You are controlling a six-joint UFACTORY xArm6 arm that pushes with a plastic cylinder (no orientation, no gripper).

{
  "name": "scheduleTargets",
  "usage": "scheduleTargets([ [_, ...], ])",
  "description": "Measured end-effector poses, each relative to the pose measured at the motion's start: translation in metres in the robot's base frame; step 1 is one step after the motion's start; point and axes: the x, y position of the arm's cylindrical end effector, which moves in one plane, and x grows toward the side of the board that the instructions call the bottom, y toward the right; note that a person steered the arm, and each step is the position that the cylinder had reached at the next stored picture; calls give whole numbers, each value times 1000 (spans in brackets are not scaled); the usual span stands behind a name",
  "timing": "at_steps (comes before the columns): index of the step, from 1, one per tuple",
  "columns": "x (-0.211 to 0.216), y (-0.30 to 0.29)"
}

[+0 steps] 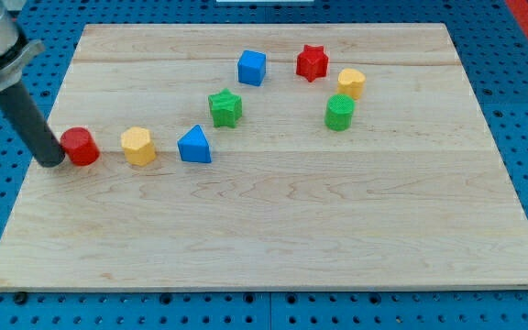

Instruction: Push the red circle to the top left of the yellow hexagon

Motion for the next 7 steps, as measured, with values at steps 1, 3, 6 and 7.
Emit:
scheduleTargets([
  [1,11,-22],
  [3,25,-2],
  [6,-44,28],
  [7,-49,13],
])
